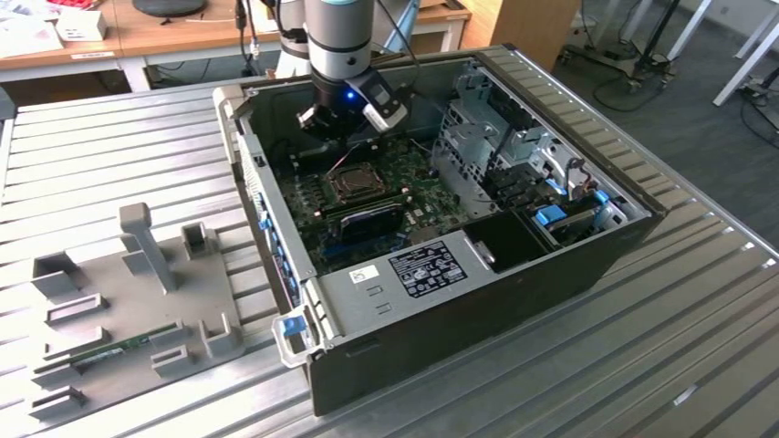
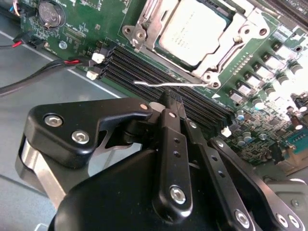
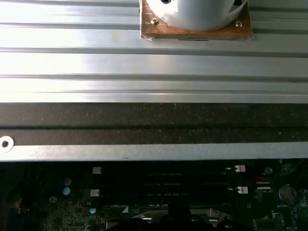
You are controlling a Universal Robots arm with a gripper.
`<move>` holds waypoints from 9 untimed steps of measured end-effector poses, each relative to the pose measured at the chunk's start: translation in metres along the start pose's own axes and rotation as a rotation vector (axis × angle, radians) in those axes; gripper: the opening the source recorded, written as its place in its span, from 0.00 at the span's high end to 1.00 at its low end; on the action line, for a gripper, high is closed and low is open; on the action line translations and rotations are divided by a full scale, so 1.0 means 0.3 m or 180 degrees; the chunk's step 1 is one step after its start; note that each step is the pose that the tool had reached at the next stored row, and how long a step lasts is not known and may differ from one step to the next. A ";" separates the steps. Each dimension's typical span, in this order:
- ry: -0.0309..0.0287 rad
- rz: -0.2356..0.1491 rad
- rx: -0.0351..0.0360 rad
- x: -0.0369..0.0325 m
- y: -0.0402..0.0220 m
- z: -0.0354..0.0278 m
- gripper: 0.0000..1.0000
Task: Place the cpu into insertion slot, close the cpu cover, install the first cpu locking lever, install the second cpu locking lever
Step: 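Install the first cpu locking lever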
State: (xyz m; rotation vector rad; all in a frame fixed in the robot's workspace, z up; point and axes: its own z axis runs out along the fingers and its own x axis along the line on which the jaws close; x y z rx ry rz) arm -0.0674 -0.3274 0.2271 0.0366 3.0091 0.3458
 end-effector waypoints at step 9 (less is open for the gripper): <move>0.0000 0.0000 -0.0004 -0.001 -0.004 0.007 0.90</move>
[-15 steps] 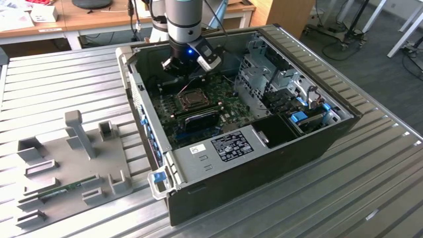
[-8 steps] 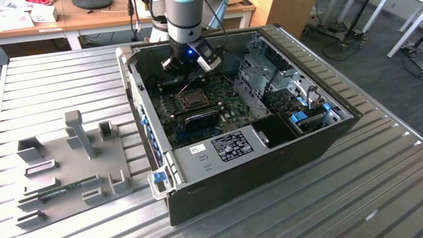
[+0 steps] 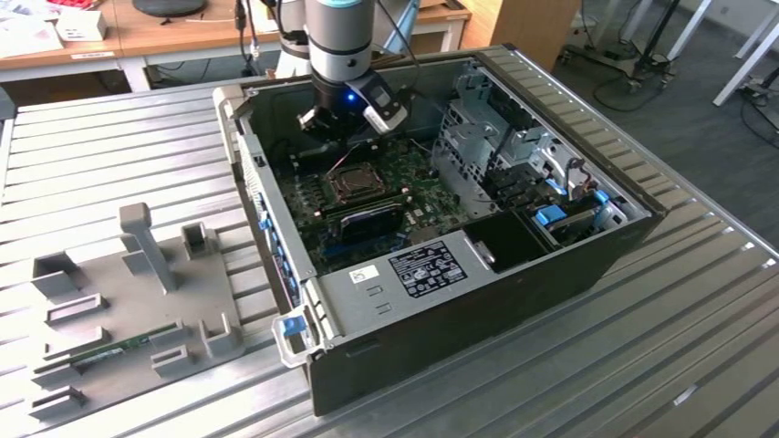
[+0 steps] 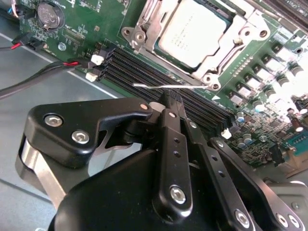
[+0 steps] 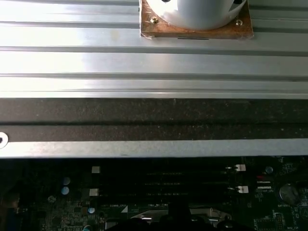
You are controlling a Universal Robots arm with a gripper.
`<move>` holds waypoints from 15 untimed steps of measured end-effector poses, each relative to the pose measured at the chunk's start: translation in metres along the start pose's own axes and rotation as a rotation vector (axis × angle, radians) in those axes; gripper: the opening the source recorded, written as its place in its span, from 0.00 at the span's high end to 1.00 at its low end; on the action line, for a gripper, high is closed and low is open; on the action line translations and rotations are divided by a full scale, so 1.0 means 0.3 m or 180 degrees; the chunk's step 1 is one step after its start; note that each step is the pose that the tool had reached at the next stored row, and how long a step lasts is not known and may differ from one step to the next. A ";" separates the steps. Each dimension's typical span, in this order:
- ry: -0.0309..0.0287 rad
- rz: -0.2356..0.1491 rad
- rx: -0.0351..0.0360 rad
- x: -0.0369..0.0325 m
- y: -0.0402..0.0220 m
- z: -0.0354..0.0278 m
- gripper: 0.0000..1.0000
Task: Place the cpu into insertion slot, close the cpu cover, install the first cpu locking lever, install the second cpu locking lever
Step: 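Install the first cpu locking lever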
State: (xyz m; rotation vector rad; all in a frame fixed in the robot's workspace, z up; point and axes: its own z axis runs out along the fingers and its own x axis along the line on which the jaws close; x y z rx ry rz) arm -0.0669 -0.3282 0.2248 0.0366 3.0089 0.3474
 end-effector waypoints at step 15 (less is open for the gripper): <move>0.0001 0.0001 -0.0009 -0.002 -0.002 0.009 0.90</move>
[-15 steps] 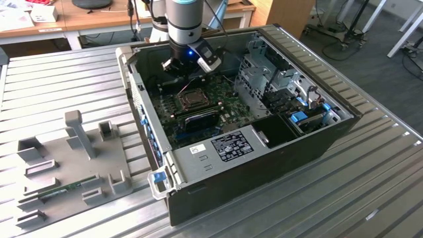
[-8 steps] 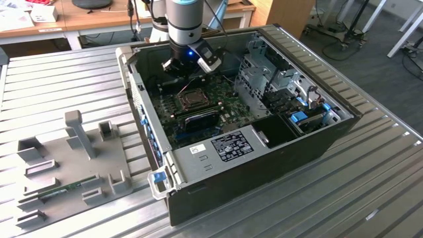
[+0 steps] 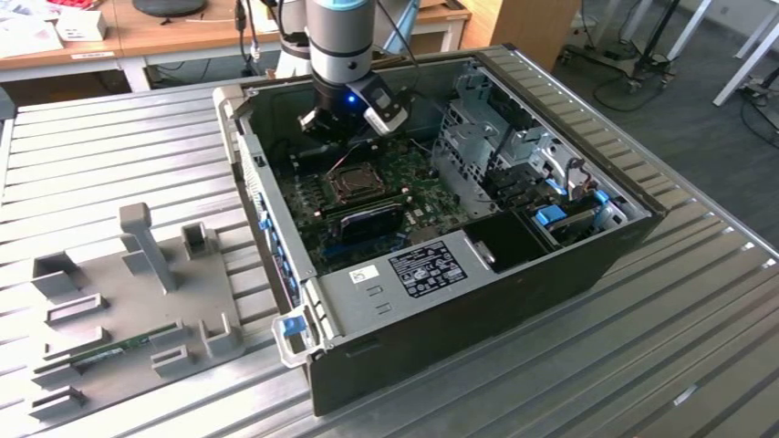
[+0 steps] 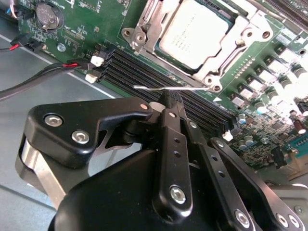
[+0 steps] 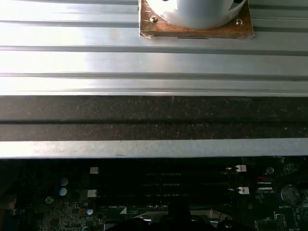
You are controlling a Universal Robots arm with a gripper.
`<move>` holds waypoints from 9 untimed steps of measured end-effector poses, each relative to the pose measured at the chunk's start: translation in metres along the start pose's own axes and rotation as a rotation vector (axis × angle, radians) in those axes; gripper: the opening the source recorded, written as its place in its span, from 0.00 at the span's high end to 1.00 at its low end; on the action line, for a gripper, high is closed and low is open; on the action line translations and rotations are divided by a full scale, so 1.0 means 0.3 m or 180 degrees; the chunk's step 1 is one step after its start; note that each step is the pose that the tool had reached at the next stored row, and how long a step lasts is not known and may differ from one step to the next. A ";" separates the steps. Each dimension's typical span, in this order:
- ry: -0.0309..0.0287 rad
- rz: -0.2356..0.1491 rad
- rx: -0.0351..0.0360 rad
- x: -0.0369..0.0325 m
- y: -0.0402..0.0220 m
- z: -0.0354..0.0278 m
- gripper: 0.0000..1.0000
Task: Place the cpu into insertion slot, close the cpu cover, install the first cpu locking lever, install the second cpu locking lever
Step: 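Install the first cpu locking lever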
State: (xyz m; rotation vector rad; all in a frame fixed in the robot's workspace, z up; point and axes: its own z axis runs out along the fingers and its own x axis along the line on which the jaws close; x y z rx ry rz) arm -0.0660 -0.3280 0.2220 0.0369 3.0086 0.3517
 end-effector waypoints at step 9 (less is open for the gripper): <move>0.0000 0.0001 -0.0017 -0.002 0.000 0.005 0.90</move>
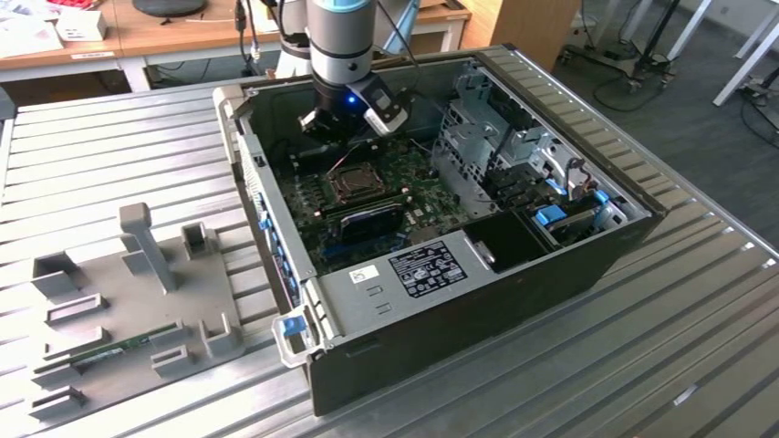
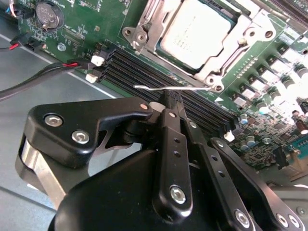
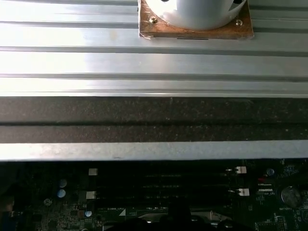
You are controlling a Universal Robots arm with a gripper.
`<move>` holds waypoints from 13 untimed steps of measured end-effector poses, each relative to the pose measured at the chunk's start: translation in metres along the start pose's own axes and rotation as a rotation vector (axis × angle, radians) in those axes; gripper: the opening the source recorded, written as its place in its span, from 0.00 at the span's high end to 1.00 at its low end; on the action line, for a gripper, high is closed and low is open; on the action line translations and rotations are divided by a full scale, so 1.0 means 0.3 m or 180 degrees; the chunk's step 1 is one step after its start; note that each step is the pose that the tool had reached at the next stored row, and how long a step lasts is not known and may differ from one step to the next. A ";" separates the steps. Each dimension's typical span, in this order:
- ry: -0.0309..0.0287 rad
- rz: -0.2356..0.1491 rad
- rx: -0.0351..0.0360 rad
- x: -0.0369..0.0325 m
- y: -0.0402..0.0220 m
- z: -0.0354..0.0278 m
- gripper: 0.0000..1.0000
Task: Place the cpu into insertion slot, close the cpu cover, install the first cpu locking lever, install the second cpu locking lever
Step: 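Install the first cpu locking lever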
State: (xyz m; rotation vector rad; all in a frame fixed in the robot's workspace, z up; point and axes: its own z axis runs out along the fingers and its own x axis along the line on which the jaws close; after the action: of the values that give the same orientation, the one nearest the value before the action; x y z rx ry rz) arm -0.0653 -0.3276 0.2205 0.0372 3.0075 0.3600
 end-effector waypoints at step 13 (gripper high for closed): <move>0.0000 0.0001 -0.0009 -0.006 -0.003 0.014 0.90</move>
State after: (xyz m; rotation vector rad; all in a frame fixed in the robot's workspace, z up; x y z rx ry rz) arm -0.0632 -0.3275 0.2165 0.0375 3.0071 0.3643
